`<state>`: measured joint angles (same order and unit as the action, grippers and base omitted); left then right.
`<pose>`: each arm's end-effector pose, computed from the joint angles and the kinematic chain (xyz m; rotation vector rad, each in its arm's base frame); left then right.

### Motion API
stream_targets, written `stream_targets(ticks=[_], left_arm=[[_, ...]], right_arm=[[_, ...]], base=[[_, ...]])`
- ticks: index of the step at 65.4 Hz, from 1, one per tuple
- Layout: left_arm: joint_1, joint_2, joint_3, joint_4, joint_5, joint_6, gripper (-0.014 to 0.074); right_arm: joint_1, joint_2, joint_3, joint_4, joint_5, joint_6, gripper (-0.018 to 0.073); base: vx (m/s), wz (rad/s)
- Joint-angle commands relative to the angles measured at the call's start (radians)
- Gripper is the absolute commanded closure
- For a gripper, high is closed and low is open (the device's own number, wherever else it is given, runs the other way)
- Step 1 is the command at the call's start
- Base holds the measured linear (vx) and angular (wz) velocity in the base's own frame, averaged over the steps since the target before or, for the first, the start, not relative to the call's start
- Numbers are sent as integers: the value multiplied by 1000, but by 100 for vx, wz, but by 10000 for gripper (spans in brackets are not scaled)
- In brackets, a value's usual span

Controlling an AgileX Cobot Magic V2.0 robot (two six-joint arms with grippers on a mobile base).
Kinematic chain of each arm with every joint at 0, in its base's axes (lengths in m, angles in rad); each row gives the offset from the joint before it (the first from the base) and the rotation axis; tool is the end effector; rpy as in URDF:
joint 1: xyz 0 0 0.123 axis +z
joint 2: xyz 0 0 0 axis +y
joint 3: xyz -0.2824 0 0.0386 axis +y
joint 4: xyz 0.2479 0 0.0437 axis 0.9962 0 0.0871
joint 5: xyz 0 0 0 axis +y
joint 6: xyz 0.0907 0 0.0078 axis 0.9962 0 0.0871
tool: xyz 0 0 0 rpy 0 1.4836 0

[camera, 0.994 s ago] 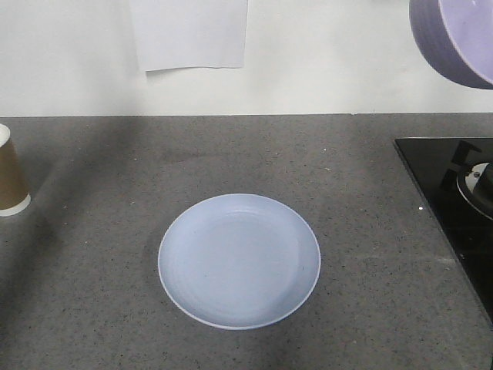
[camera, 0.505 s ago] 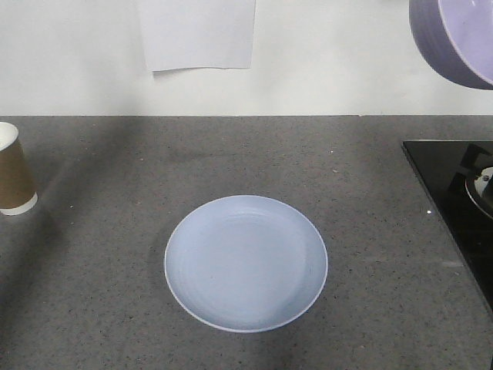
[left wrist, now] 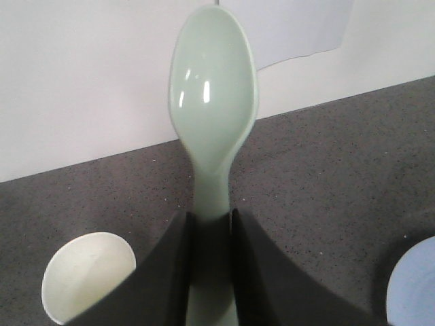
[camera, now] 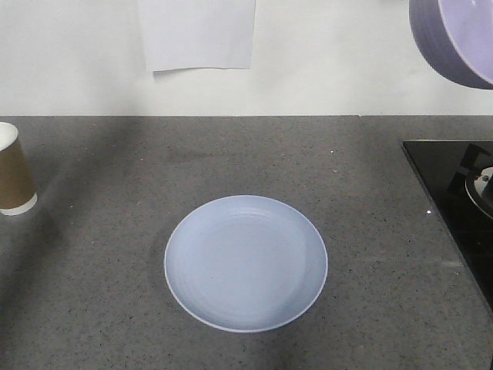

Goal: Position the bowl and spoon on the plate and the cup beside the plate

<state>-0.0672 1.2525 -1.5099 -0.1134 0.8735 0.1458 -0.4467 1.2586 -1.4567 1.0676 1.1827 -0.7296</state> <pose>0.2542 -0.0250 0.4630 0.1988 2.0861 -0.0877 0.2383 -0.0322 0.4659 -0.2127 1.9387 0.6356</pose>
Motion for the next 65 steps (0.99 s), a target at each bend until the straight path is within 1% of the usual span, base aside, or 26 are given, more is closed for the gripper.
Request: stream_targets(ticks=[1,65], left_arm=[[-4,-23,-27,-13,-67,-7,603],[-4,-23,-27,-13,-67,-7,603]], right_arm=[[-4,-25,-29,65,-33,-8,565],[-4,-25,-29,65,-33,-8,565]], base=[[0,0],[0,0]])
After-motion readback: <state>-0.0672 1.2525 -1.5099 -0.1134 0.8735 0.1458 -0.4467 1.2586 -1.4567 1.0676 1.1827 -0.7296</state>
